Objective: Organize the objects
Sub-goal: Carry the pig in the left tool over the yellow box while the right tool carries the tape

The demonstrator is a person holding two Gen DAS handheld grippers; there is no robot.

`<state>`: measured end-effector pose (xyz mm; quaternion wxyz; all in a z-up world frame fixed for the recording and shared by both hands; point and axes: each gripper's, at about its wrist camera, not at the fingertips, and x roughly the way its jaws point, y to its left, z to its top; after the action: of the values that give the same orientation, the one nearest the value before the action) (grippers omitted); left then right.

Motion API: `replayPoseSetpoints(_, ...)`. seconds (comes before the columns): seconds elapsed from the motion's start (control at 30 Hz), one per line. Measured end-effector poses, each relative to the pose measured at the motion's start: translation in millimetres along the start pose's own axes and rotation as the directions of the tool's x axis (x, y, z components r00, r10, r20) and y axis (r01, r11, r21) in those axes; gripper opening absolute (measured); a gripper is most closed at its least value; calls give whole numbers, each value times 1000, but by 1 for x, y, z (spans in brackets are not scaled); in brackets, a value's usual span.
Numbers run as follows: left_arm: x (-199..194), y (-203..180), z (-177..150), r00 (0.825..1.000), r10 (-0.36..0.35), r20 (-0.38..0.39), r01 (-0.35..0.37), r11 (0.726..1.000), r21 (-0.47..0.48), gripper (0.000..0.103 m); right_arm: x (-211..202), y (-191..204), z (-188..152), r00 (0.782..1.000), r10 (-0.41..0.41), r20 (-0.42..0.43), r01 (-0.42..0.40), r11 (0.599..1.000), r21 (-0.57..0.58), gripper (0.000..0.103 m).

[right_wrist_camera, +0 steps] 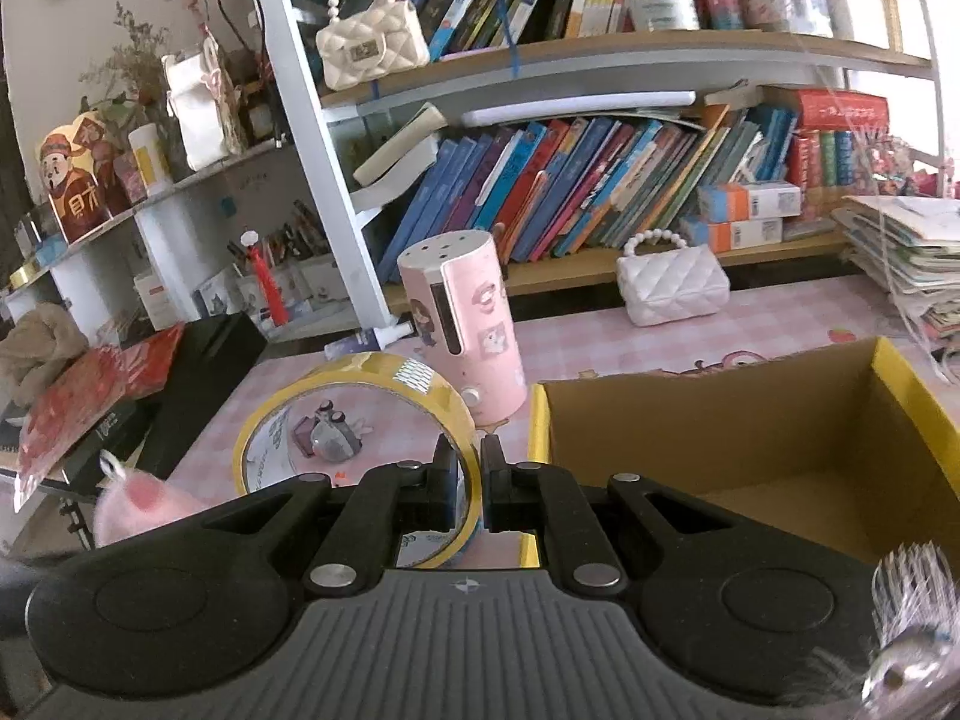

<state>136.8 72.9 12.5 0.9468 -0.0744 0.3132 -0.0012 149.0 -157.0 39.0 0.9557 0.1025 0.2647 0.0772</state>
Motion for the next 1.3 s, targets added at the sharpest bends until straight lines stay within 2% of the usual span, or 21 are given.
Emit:
replayPoseSetpoints(0.37,-54,13,-34,998,-64,20,62,996,56,59,-50,32,-41,999,-9,-30,9,1000,-20,7)
replayPoseSetpoints(0.67,-88,22,-72,989,-140,-51,144,984,100,59,-99,44,-94,992,-77,-102,81,996,32,7)
replayPoseSetpoints(0.83,-98,14,-88,975,-201,-93,214,965,154,59,-126,40,-121,985,-125,-121,135,988,75,7)
replayPoseSetpoints(1.0,-103,-3,-100,955,-265,-131,288,933,215,59,-150,27,-144,971,-190,-146,210,968,138,7)
replayPoseSetpoints(1.3,-110,-27,-106,927,-345,-144,372,886,276,59,-180,5,-156,946,-283,-158,313,925,216,7)
